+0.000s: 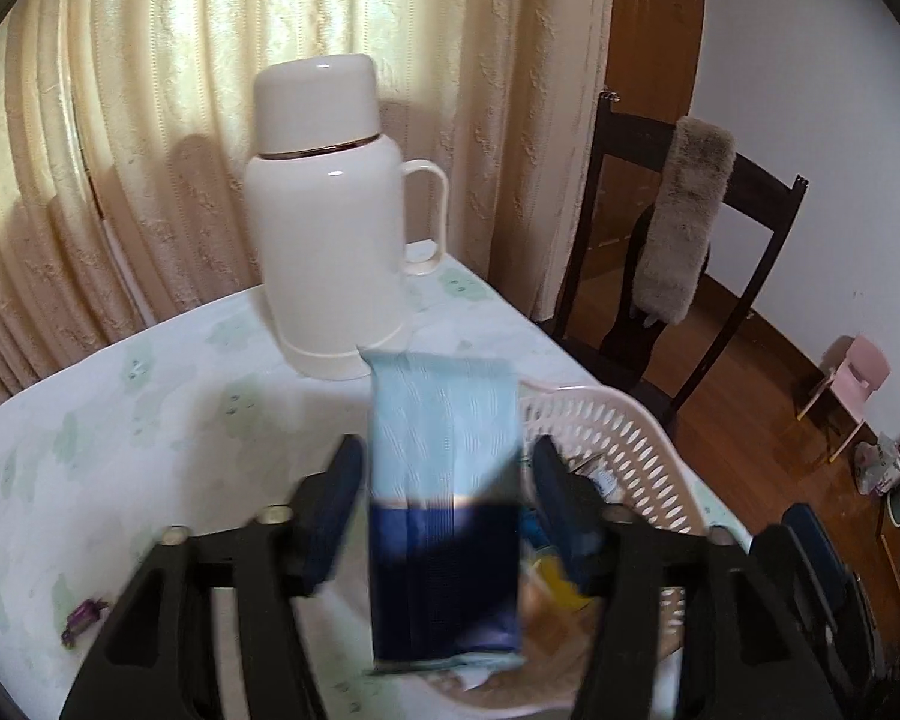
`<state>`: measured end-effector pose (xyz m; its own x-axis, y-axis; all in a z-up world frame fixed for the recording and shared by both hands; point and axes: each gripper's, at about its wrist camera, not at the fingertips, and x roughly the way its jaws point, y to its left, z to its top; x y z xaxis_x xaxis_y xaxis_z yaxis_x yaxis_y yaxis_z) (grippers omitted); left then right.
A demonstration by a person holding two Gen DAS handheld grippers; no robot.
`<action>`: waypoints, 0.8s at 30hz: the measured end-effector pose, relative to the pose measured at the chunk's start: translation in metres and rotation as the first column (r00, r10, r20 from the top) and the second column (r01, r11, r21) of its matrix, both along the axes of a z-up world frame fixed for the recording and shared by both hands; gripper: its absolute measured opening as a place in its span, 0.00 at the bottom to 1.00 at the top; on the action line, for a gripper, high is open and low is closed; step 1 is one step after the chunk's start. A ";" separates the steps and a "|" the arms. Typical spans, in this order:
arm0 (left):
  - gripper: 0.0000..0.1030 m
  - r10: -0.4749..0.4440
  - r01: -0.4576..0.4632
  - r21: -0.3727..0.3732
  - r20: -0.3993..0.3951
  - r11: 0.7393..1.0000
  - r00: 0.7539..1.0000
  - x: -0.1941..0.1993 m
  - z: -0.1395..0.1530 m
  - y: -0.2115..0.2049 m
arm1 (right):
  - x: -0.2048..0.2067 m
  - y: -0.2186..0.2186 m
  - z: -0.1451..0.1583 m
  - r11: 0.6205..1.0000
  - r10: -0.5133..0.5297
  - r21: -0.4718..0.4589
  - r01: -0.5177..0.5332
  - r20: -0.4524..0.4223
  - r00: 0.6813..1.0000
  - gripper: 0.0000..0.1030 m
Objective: Organize snacks
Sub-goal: 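Lower the teal box into the white basket and open the left tool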
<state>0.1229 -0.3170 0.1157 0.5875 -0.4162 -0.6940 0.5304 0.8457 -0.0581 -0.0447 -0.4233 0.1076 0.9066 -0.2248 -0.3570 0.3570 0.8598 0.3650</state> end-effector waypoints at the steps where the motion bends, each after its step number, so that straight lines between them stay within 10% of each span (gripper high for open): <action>1: 0.71 -0.008 0.008 -0.013 0.000 1.000 1.000 -0.001 0.000 -0.001 | 0.000 -0.001 0.000 1.000 -0.002 0.003 0.002 0.001 1.000 0.48; 24: 0.71 0.071 -0.083 0.113 0.113 0.990 0.991 -0.018 0.003 0.030 | 0.003 0.012 -0.001 0.997 0.073 -0.040 -0.073 -0.001 0.997 0.53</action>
